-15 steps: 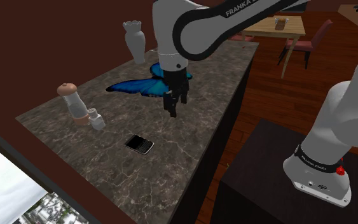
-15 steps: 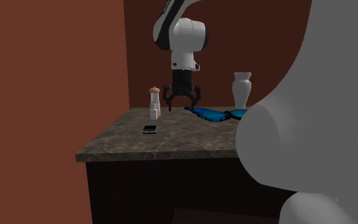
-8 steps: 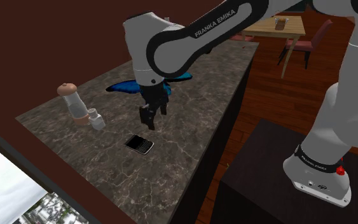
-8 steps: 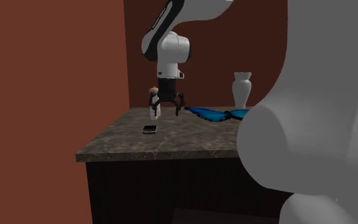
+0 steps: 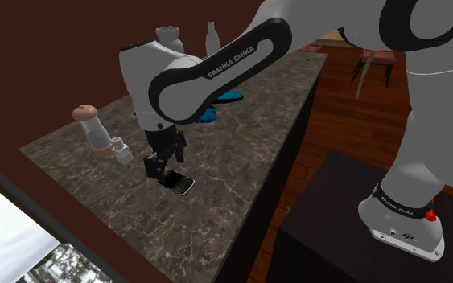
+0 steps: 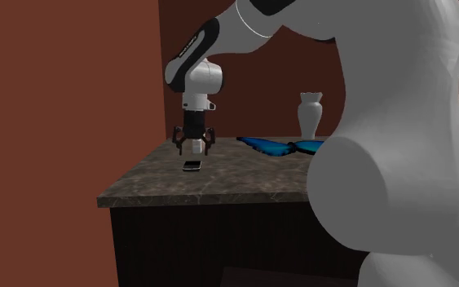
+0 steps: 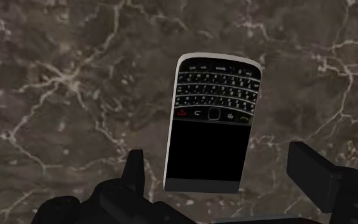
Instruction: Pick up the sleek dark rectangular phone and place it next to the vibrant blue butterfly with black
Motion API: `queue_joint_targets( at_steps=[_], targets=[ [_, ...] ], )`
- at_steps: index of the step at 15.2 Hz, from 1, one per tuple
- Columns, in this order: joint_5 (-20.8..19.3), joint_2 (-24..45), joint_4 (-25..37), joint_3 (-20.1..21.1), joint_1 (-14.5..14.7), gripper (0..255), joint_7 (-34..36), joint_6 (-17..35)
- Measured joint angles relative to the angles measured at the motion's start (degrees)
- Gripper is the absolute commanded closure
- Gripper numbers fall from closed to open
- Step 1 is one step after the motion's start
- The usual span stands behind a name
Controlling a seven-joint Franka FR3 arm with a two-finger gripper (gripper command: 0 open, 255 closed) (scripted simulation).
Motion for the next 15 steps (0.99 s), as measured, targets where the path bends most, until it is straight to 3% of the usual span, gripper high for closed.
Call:
queue_joint_targets(
  at_steps=[7, 13, 14, 15],
  targets=[
    [-1.03, 2.66, -1.39, -0.49, 0.62, 0, 0.6, 3.98],
    [-1.11, 2.81, -1.66, -0.53, 0.64, 0, 0.65, 4.42],
    [-1.11, 2.81, -1.66, -0.53, 0.64, 255, 0.65, 4.42],
    [-1.12, 2.71, -1.6, -0.55, 0.62, 255, 0.66, 4.4]
  ],
)
